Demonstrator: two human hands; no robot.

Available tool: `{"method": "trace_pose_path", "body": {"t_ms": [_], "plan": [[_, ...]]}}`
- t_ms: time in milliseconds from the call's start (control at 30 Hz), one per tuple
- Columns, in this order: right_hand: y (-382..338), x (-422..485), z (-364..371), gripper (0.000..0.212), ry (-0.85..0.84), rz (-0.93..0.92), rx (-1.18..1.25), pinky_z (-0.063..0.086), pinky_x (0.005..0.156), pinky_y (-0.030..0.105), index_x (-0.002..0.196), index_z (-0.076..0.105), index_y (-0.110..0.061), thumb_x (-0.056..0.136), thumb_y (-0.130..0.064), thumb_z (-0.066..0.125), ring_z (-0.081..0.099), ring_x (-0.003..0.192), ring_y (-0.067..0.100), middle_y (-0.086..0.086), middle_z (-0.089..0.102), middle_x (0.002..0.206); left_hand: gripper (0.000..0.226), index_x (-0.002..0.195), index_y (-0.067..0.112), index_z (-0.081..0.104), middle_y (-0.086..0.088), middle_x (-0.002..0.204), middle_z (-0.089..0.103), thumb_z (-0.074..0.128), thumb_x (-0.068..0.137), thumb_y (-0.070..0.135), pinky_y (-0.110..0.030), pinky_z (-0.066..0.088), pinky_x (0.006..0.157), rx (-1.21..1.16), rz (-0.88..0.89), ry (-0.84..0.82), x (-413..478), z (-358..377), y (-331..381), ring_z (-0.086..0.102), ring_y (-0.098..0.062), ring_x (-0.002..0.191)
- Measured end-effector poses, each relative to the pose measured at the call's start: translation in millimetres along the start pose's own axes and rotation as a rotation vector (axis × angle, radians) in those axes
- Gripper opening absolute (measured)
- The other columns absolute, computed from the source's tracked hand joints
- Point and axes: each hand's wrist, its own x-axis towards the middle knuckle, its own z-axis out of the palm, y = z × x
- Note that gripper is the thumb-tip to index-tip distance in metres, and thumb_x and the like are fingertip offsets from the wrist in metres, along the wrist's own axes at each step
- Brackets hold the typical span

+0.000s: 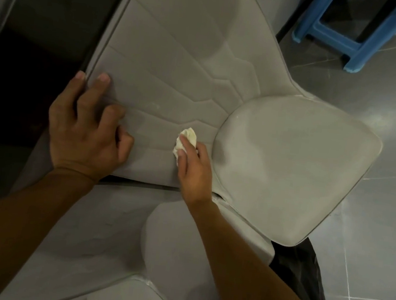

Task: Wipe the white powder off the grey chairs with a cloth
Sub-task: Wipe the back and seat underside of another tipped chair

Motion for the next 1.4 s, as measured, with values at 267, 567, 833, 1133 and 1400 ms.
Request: {"method": "trace_pose_path", "body": {"t_ms": [267, 567, 833, 1133, 1400], "plan": [[86.4, 35.2, -43.5, 0.033, -0.096, 0.351, -0.292, 0.047, 0.100, 0.038, 0.131, 0.062, -0.021, 0.101, -0.027, 0.047, 0.059, 0.112, 0.036, 0.016, 0.057, 0.126, 0.021, 0.099, 0.002, 0.059, -0.019, 0.145, 0.042, 0.056, 0.087, 0.019, -0.050, 0.036, 0.110, -0.016, 0.029, 0.026, -0.4, 2.8, -2.3, 0.037, -0.049, 0.134], [68.7, 54.5, -1.8, 0.033, -0.160, 0.402, -0.142, 0.042, 0.102, 0.030, 0.125, 0.066, -0.013, 0.105, -0.026, 0.044, 0.061, 0.118, 0.030, 0.012, 0.066, 0.128, 0.022, 0.100, 0.003, 0.061, -0.018, 0.147, 0.040, 0.055, 0.088, 0.021, -0.053, 0.039, 0.108, -0.017, 0.031, 0.000, 0.0, 2.5, -2.9, 0.043, -0.052, 0.132], [70.0, 55.1, -19.6, 0.037, 0.096, 0.127, -0.245, 0.049, 0.094, 0.034, 0.136, 0.057, -0.021, 0.104, -0.036, 0.045, 0.055, 0.107, 0.025, 0.008, 0.053, 0.123, 0.021, 0.095, 0.003, 0.066, -0.017, 0.145, 0.043, 0.057, 0.085, 0.019, -0.052, 0.040, 0.105, -0.018, 0.015, 0.019, 0.4, 1.2, -0.7, 0.036, -0.046, 0.136], [70.9, 90.1, 4.2, 0.037, -0.002, 0.195, -0.300, 0.046, 0.097, 0.041, 0.136, 0.056, -0.020, 0.101, -0.020, 0.046, 0.052, 0.115, 0.031, 0.014, 0.054, 0.128, 0.023, 0.096, 0.002, 0.064, -0.019, 0.145, 0.043, 0.059, 0.083, 0.019, -0.050, 0.037, 0.107, -0.005, 0.045, 0.036, 0.6, 4.1, -2.5, 0.041, -0.049, 0.132], [112.0, 106.3, -10.8, 0.037, -0.074, 0.467, -0.591, 0.049, 0.097, 0.042, 0.136, 0.050, -0.017, 0.100, -0.026, 0.052, 0.055, 0.114, 0.037, 0.014, 0.048, 0.129, 0.022, 0.097, 0.003, 0.063, -0.017, 0.145, 0.042, 0.057, 0.085, 0.021, -0.051, 0.038, 0.104, -0.023, 0.028, 0.036, 0.8, 2.5, -1.7, 0.037, -0.047, 0.134]]}}
